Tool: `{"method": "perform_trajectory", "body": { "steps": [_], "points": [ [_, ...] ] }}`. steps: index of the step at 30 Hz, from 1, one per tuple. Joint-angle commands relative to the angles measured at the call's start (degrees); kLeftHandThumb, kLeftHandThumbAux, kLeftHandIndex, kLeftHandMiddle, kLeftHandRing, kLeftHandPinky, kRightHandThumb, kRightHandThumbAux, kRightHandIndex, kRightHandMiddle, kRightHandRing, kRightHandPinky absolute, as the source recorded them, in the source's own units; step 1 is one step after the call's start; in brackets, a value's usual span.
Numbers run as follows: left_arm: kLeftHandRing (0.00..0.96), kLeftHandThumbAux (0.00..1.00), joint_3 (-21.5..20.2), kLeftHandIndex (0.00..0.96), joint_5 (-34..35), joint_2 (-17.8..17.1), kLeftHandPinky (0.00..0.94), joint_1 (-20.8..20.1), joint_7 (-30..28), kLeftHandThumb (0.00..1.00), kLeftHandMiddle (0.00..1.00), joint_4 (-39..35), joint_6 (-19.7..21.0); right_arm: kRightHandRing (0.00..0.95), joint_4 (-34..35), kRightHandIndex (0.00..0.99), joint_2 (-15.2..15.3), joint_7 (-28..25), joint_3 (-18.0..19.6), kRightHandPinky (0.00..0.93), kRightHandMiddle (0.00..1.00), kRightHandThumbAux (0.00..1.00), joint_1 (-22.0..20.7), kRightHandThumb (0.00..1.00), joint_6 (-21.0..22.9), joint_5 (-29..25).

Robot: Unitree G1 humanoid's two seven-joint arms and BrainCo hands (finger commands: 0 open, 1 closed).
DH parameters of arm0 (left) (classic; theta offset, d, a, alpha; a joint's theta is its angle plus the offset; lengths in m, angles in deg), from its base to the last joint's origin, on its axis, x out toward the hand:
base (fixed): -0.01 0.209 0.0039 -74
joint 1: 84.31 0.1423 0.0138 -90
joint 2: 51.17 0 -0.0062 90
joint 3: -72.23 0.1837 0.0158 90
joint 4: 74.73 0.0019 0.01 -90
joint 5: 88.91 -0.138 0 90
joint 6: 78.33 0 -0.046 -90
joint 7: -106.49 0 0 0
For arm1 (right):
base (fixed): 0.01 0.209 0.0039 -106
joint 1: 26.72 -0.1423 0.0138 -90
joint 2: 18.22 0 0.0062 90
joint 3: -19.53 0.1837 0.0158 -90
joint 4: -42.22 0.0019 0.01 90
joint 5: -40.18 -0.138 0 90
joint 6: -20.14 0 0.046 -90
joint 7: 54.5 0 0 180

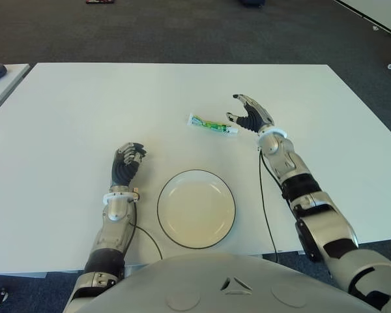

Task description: Put the toothpaste on the table into the plate.

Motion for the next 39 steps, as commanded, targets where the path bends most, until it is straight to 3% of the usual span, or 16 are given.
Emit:
{"method": "perform_trajectory", "body": {
  "steps": [1, 16, 27, 39],
  "points": [
    [0.505, 0.721, -0.04, 0.426, -0.20, -0.09, 0.498, -0.07, 0.33, 0.704, 0.499, 1.71, 0.43, 0.000, -5.30, 0.000, -1.04, -2.61, -2.16, 0.000, 0.000, 0.350, -6.82, 0.449, 2.99, 0.83],
    [0.494, 0.721, -0.47, 0.426, 0.69, 0.43, 0.485, 1.23, 0.20, 0.706, 0.491, -0.81, 2.28, 0.000, -28.57, 0.000, -5.51, 0.44, -8.85, 0.000, 0.000, 0.280, -21.03, 0.499, 3.50, 2.89],
    [0.488, 0.720, -0.71, 0.427, 1.00, 0.28, 0.484, 2.42, 0.14, 0.706, 0.486, -3.22, 3.43, 0.000, -36.08, 0.000, -6.83, 2.42, -13.90, 0.000, 0.000, 0.211, -23.89, 0.484, 3.32, 5.44],
    [0.499, 0.720, -0.88, 0.428, 0.65, 0.54, 0.497, 3.22, 0.80, 0.708, 0.496, -4.87, 4.37, 0.000, -38.62, 0.000, -6.32, 0.00, -19.14, 0.000, 0.000, 0.166, -25.35, 0.476, 3.12, 8.42]
  ]
}}
